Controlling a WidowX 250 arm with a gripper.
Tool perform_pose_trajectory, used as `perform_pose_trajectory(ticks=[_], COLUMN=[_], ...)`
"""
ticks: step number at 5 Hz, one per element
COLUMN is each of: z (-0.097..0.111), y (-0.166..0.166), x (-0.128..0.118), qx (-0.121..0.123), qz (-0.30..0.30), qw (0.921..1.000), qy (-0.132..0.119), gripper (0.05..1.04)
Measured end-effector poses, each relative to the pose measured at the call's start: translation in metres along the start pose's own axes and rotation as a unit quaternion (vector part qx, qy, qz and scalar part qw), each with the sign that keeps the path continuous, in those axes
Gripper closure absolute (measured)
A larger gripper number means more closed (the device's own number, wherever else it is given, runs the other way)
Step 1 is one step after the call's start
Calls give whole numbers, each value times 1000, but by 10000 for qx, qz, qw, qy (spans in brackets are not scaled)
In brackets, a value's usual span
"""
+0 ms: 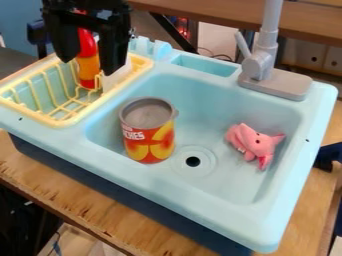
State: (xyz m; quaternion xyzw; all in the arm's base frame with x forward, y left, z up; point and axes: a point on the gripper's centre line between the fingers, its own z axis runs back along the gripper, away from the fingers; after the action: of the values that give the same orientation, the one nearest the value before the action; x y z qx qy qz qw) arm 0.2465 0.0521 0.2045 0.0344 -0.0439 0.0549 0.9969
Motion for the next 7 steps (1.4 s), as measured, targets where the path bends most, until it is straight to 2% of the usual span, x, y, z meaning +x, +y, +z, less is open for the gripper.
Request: perform_pose_trajectory(ticks=[1,3,5,7], z=[-7,5,-12,-24], y=[-1,9,22,30], x=[0,38,69,81], qx=[-17,-105,-242,-510], qz=[-30,-354,-612,-599], qw=[9999,9992,9978,9969], qy=[137,-166,-90,-26], gripper=[81,81,81,81])
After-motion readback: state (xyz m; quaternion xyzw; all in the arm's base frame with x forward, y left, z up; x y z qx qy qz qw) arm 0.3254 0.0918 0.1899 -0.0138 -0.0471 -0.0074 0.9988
